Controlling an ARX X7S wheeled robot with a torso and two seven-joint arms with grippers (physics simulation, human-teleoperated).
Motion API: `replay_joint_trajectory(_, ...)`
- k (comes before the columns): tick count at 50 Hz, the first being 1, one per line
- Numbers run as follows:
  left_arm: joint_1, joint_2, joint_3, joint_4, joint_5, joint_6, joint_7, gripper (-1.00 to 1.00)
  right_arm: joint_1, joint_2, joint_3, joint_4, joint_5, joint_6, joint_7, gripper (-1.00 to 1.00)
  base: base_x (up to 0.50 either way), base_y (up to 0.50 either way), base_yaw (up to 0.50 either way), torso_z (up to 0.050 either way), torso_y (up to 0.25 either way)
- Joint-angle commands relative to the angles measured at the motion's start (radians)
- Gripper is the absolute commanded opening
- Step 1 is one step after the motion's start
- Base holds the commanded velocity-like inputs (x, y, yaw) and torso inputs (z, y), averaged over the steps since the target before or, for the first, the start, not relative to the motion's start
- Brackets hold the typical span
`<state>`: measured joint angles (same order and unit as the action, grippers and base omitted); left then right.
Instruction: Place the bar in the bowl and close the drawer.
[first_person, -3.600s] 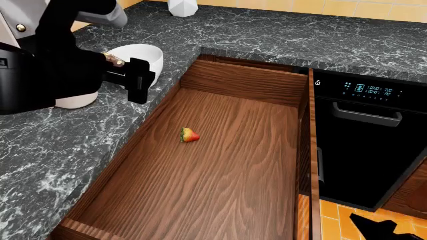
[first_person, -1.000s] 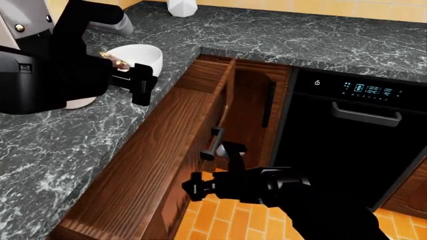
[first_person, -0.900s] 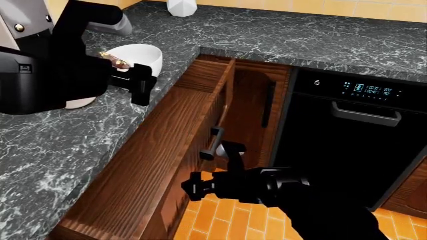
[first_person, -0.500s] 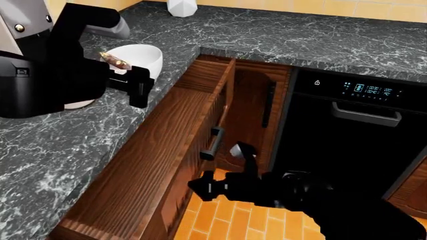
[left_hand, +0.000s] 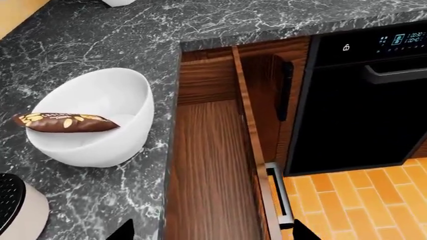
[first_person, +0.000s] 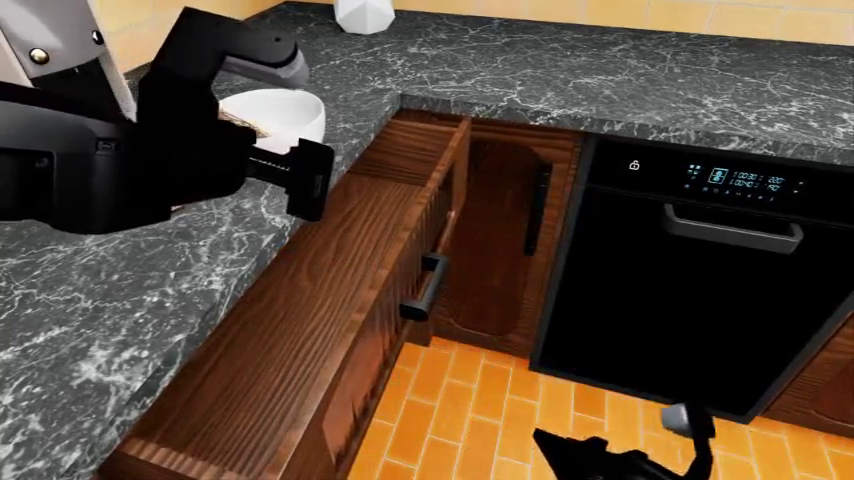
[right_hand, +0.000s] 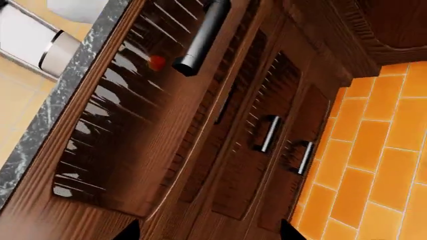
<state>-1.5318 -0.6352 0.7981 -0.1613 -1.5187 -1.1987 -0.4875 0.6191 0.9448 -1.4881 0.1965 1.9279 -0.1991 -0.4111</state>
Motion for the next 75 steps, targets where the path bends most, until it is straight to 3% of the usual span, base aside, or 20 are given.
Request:
replay_joint_trajectory(1,-0.058,0.112,0.024,-0.001,-0.028,-0.045,-0.17,1.0,-0.304,0.159,0.069,-0.012,0.19,-0.292,-0.132,1.0,0.0,0.0,0.0,0.0,0.0)
replay_joint_trajectory(18,-0.092,0.403,0.091,0.04,-0.209,-0.102,-0.55,1.0,-0.366,0.145,0.119,0.045,0.309,-0.333,-0.194,1.0,0.0,0.0,0.0,0.0,0.0)
replay_joint_trajectory(28,0.0,0.531,0.165,0.118,-0.267,-0.062,-0.716,1.0,-0.37,0.122,0.132,0.092,0.342,-0.315,-0.219,1.0,0.0,0.0,0.0,0.0,0.0)
replay_joint_trajectory(35,0.103,0.606,0.23,0.184,-0.273,-0.007,-0.808,1.0,-0.276,0.062,0.133,0.223,0.351,-0.206,-0.213,1.0,0.0,0.0,0.0,0.0,0.0)
replay_joint_trajectory(39,0.146,0.63,0.288,0.201,-0.245,0.032,-0.827,1.0,-0.237,0.046,0.134,0.268,0.354,-0.164,-0.206,1.0,0.0,0.0,0.0,0.0,0.0)
replay_joint_trajectory(47,0.082,0.635,0.647,0.238,-0.272,0.335,-0.818,1.0,-0.206,0.016,0.132,0.323,0.355,-0.127,-0.205,1.0,0.0,0.0,0.0,0.0,0.0)
replay_joint_trajectory(51,0.057,0.635,0.766,0.239,-0.277,0.431,-0.806,1.0,-0.22,0.023,0.136,0.317,0.36,-0.13,-0.214,1.0,0.0,0.0,0.0,0.0,0.0)
replay_joint_trajectory(75,0.321,0.635,0.777,0.048,-0.087,0.333,-0.776,1.0,-0.265,0.017,0.148,0.343,0.382,-0.124,-0.259,1.0,0.0,0.0,0.0,0.0,0.0)
